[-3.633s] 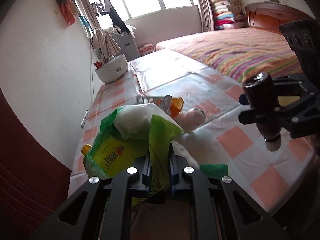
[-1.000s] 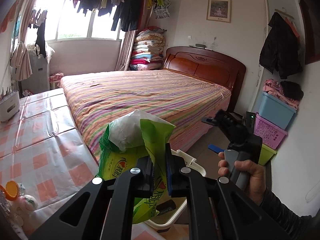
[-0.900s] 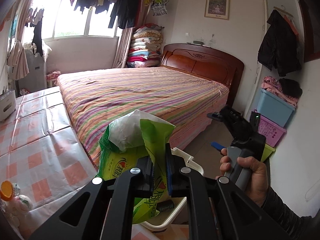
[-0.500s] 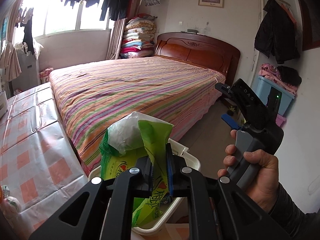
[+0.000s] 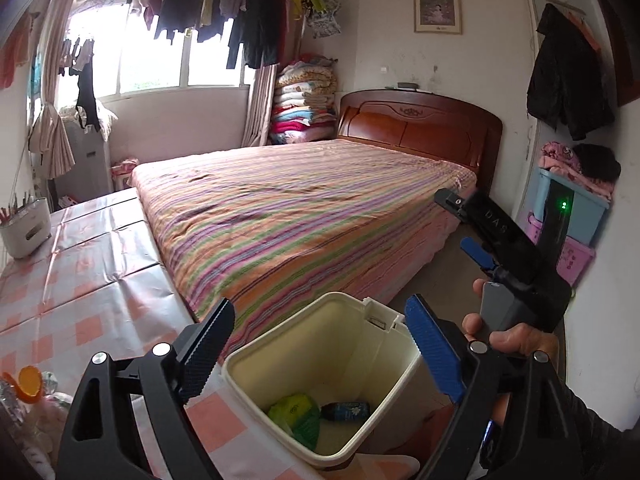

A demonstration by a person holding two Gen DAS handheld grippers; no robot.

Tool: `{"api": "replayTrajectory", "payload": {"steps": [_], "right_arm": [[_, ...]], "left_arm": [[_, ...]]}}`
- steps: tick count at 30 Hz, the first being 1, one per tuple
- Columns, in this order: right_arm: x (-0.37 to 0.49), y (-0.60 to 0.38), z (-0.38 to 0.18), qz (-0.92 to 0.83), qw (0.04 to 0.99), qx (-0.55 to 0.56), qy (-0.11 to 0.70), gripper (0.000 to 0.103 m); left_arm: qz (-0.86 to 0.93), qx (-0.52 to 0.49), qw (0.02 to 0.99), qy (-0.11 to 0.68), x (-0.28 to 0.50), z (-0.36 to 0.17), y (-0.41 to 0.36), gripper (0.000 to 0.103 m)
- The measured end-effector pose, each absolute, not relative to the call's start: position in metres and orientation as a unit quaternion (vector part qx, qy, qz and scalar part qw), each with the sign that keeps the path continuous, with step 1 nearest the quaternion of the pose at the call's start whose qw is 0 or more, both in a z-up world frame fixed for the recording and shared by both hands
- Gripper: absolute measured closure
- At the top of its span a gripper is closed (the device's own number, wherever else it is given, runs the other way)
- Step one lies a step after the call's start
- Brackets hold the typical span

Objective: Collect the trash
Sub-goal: 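Open the left tool to drop the green bag into the cream bin, then move both tools back over the remaining trash on the table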

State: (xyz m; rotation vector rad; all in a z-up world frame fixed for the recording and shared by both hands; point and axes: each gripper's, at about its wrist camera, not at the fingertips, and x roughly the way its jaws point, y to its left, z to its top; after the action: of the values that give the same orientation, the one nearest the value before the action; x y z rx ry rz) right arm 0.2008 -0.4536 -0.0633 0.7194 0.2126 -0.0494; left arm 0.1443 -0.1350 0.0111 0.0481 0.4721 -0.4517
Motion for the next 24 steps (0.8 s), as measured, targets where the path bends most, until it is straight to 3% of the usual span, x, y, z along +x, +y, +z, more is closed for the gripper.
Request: {"api": "replayTrajectory", "payload": {"steps": [9,24], "right_arm": [[0.218,-0.387,-0.052,0.063,0.952,0.275,0.116,0.006],[0.247,-0.267,-0.046,0.204,0.942,0.212,0.161,0.006]], "left_arm": [[-0.160,0.020,0.961,0.227,0.127,0.019,-0.076,0.018],[-0.033,-0.098,0.965,0.240,0.121,0.025,0.066,0.018]]}}
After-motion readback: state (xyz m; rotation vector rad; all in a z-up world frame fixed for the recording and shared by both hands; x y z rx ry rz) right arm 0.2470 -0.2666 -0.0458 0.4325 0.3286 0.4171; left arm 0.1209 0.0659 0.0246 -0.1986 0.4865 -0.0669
